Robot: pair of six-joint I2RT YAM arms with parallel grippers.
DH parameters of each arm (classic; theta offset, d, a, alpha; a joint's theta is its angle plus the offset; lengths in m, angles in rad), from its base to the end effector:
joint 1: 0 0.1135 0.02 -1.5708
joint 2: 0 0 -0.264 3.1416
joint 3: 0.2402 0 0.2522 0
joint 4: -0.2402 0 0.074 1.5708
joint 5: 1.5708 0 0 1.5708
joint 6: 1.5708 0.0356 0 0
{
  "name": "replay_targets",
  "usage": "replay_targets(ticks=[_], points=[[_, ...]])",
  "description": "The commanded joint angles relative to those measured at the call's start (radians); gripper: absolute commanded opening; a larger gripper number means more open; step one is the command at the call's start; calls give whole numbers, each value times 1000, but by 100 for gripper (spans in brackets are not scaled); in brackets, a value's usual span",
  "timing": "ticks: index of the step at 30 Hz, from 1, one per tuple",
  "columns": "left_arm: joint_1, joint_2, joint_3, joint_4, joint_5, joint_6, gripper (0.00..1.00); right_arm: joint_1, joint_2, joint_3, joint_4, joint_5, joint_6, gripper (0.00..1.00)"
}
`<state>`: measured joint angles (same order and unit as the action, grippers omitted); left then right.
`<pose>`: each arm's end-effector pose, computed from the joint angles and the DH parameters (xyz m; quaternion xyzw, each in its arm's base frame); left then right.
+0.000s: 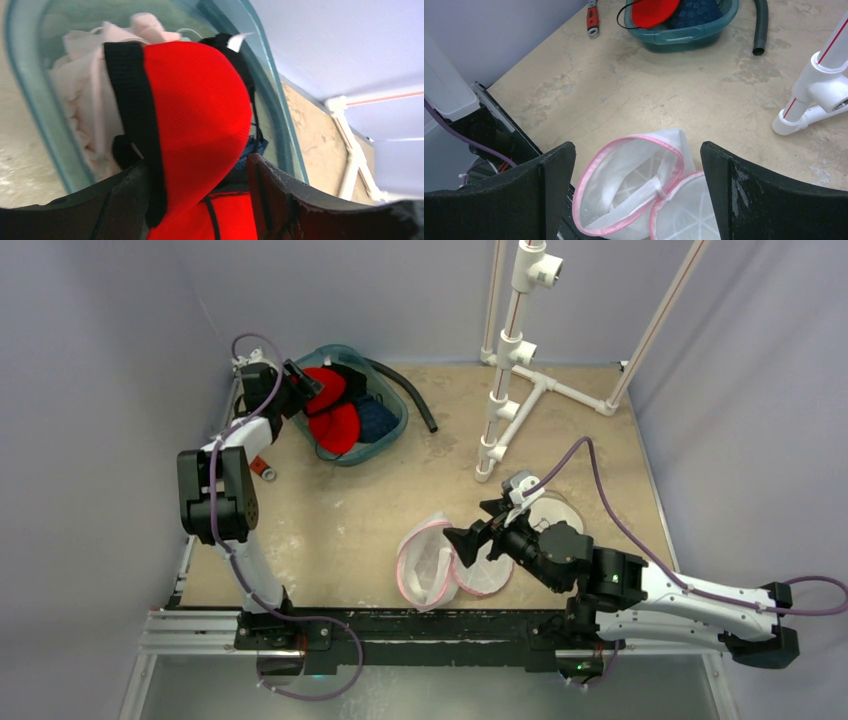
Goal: Unzip the laundry bag and remove the bra
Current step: Place the bra in the bin, then close the laundry bag at the center of the board.
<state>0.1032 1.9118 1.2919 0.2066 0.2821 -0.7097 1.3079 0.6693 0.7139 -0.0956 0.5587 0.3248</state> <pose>0.4403 0.0356 0.2254 -0.2570 0.7917 -0.2740 0.4817 0.0596 0.1487 0.3428 -0.1614 0.7040 0.3456 0.5991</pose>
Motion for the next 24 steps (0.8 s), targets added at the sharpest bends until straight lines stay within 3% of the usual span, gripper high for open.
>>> replay_targets(ticks=[1,7,14,21,24], points=[[7,-117,9,-52,-145,57,69,1,-6,12,21,17,2,98],[8,-221,28,-146,-302,98,77,1,12,20,32,9,-11,98],[-5,-348,-17,-194,-402,104,79,2,4,18,41,6,-15,98],[-153,-548,-122,-194,-525,210,80,2,14,17,61,10,-6,98],[-165,-626,-184,-191,-505,223,80,1,26,17,80,8,2,98]])
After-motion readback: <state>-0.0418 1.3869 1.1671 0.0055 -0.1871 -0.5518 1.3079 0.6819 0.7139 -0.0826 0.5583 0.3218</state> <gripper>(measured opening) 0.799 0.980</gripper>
